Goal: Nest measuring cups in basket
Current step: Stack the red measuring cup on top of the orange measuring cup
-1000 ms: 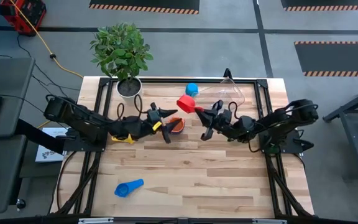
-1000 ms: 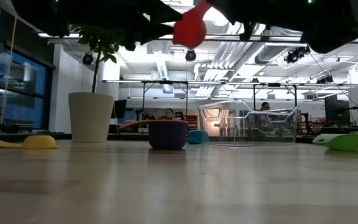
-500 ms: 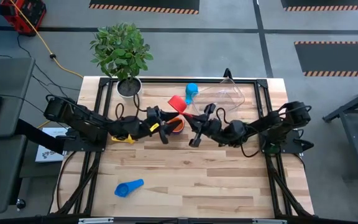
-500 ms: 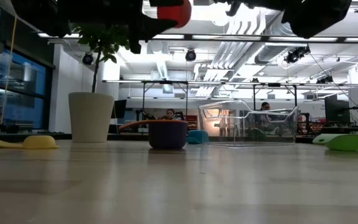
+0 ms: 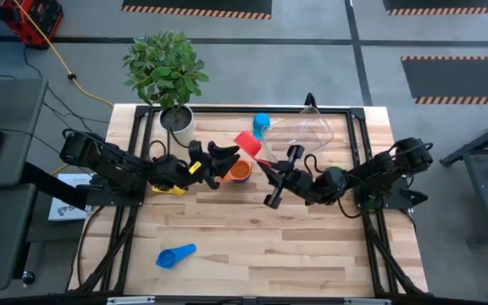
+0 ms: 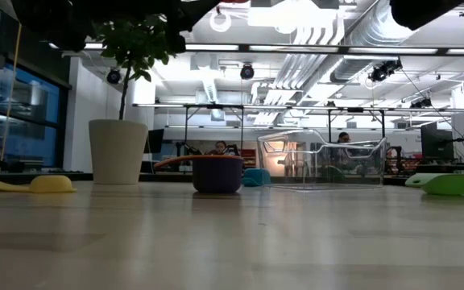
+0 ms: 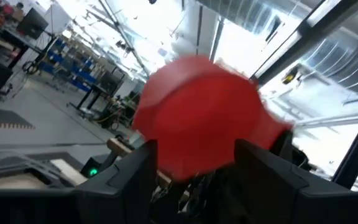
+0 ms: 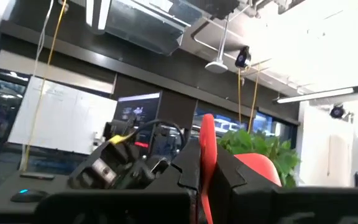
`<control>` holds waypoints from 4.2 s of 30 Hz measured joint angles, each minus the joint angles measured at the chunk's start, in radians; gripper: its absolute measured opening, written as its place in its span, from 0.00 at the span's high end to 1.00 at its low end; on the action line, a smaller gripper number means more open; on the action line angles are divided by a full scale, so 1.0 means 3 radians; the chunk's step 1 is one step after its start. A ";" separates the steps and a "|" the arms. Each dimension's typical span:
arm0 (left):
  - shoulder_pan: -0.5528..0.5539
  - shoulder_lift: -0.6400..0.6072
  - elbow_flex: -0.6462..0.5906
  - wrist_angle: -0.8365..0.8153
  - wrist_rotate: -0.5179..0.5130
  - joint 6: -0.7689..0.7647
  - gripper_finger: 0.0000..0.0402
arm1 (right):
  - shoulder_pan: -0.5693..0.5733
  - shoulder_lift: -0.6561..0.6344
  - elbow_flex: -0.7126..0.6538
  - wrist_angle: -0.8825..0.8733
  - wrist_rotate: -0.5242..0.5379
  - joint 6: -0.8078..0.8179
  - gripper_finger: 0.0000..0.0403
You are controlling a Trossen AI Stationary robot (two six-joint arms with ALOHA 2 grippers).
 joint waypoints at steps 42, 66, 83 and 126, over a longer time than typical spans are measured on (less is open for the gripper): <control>0.0163 -0.0001 0.0000 0.0100 -0.0122 0.0153 0.98 | -0.0030 -0.0004 0.0441 -0.0895 0.0121 0.0037 0.94; 0.0479 -0.0441 0.0003 -0.1423 -0.0136 0.0696 1.00 | 0.0719 -0.0492 0.0097 -0.0904 0.2483 -0.1427 0.41; 0.0482 0.0068 0.2428 -0.7281 0.0111 0.1590 1.00 | 0.0776 -0.1649 -0.1011 -0.1086 0.2259 0.0115 0.41; 0.0752 0.1225 0.3145 -0.7249 0.0352 0.4277 0.98 | 0.0754 -0.1630 -0.0945 -0.1564 0.2028 0.0391 0.41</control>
